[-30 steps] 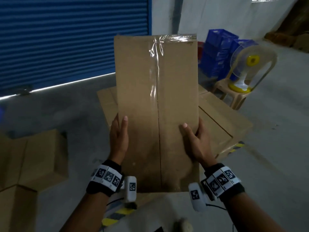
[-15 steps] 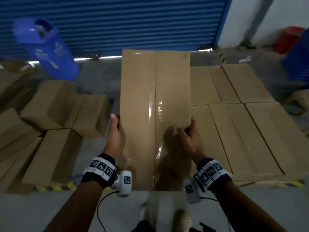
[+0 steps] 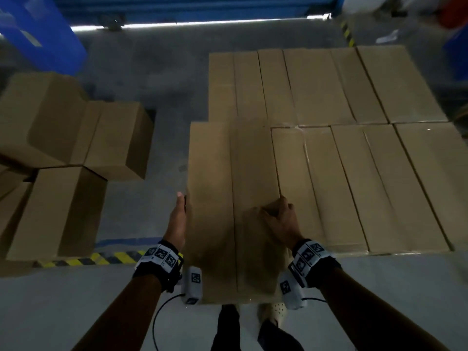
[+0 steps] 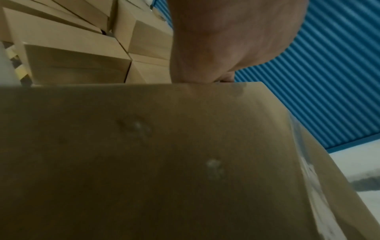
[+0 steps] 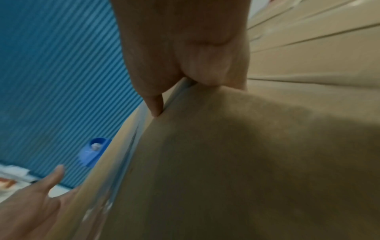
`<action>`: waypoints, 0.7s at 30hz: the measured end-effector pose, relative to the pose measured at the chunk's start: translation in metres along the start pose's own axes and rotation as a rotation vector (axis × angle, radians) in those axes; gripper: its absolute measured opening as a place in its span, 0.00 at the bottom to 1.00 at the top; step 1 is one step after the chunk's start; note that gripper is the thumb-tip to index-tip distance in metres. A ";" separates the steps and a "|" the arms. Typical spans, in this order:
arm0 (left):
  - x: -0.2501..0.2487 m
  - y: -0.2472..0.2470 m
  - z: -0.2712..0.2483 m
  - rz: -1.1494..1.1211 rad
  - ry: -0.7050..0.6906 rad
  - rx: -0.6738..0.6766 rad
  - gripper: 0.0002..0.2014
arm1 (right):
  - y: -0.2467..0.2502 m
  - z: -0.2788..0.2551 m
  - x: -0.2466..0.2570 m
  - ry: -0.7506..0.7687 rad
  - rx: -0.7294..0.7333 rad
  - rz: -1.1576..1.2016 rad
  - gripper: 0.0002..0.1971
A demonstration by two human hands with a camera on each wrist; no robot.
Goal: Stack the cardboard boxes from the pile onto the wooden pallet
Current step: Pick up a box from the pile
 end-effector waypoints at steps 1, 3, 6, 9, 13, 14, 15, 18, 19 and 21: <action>0.009 0.000 0.011 0.019 0.031 0.006 0.39 | -0.005 0.010 -0.003 -0.022 0.006 -0.017 0.39; 0.041 0.006 0.048 0.050 0.088 -0.016 0.54 | -0.012 0.027 -0.010 -0.060 0.014 -0.029 0.39; 0.067 0.005 0.090 0.100 0.069 0.005 0.60 | -0.020 0.051 -0.018 -0.077 -0.001 -0.027 0.33; 0.053 -0.011 0.090 0.102 0.003 0.017 0.48 | -0.026 0.073 -0.025 -0.113 -0.015 -0.084 0.31; 0.059 -0.026 0.105 0.091 0.017 0.036 0.52 | -0.029 0.101 -0.030 -0.121 -0.036 -0.182 0.31; 0.059 -0.027 0.109 0.076 0.017 0.032 0.44 | -0.029 0.107 -0.030 -0.123 -0.039 -0.192 0.30; 0.062 -0.030 0.113 0.068 0.021 0.025 0.37 | -0.027 0.113 -0.028 -0.132 -0.042 -0.198 0.30; 0.072 -0.033 0.127 0.071 0.030 0.043 0.34 | -0.024 0.133 -0.024 -0.121 -0.053 -0.188 0.27; 0.081 -0.030 0.136 0.063 0.036 0.056 0.35 | -0.022 0.139 -0.022 -0.119 -0.046 -0.186 0.26; 0.109 -0.025 0.161 0.054 0.064 0.155 0.37 | -0.020 0.147 -0.022 -0.107 -0.020 -0.221 0.24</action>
Point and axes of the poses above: each hand's wrist, its own z-axis towards the middle knuckle, its own y-axis out of the back of the hand, x = y × z, the point moved 4 cm from there along z, towards the middle knuckle, and after that the axes turned 5 degrees about -y, right-handed, at the moved point
